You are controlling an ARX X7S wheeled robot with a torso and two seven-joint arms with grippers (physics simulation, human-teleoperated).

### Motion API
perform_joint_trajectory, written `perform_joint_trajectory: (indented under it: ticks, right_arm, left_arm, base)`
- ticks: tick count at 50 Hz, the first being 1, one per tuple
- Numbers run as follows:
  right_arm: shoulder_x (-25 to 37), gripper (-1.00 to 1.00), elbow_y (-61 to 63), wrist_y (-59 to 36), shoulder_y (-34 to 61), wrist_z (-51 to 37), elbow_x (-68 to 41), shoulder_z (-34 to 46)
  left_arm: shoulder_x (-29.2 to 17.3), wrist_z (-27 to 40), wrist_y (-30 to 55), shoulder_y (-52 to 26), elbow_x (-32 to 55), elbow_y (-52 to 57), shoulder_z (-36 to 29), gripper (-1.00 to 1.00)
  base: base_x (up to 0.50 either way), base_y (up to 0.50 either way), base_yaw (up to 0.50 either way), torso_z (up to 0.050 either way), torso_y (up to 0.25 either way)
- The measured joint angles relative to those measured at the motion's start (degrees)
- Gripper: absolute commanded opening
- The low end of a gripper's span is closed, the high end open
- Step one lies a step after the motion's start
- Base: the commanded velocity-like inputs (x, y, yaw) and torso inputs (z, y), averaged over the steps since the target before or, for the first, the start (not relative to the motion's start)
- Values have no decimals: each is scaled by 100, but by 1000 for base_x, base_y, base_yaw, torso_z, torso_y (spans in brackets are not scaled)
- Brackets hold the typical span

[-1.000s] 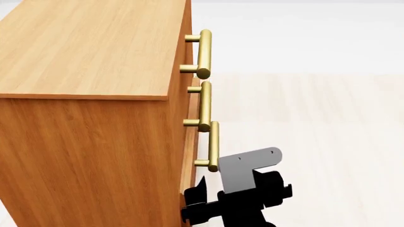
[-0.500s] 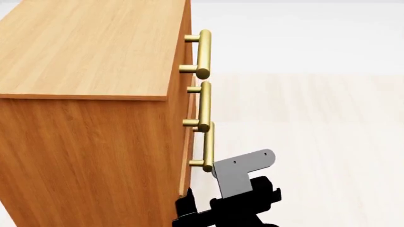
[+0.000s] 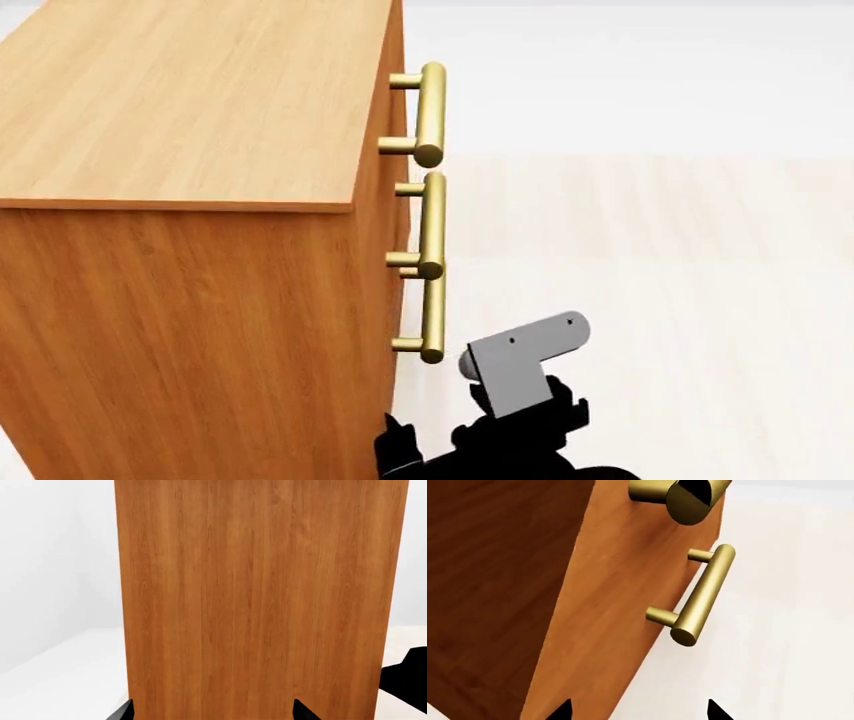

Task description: Put the bowl in the bottom drawer of the cabinet and close it.

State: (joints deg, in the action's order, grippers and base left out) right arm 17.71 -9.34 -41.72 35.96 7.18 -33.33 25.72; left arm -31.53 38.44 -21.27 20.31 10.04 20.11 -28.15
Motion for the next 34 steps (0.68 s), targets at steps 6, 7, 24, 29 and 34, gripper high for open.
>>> perform_joint_trajectory:
  ticks: [6,7,24,29,34]
  right_arm:
    - [124,100,316,-88,-122,-344,-207,-191]
    - [155,100,388,-103,-149,-408,-223,-218]
    - [667,100,1109,-230,-517,-1250,-351,-781]
    - [786,100,1242,-172,-645,-1396,-377,-965]
    - [919,100,1485,-152,-795,-1583,-438,-1189]
  left_arm:
    - [1,4,-8,1,-4,-4,-3,100]
    - [1,5,-8,1,-5,-3,-4,100]
    - [-42,-4,-62,47,-29,24,-14,100]
    - [-61,3,-64,68,-23,58,-10,100]
    - [-89,17,-55,94,-24,137,0,100]
  base:
    - [0,0,0,0,0]
    - [0,0,0,0,0]
    - [0,0,0,0,0]
    - [0,0,0,0,0]
    - [0,0,0,0,0]
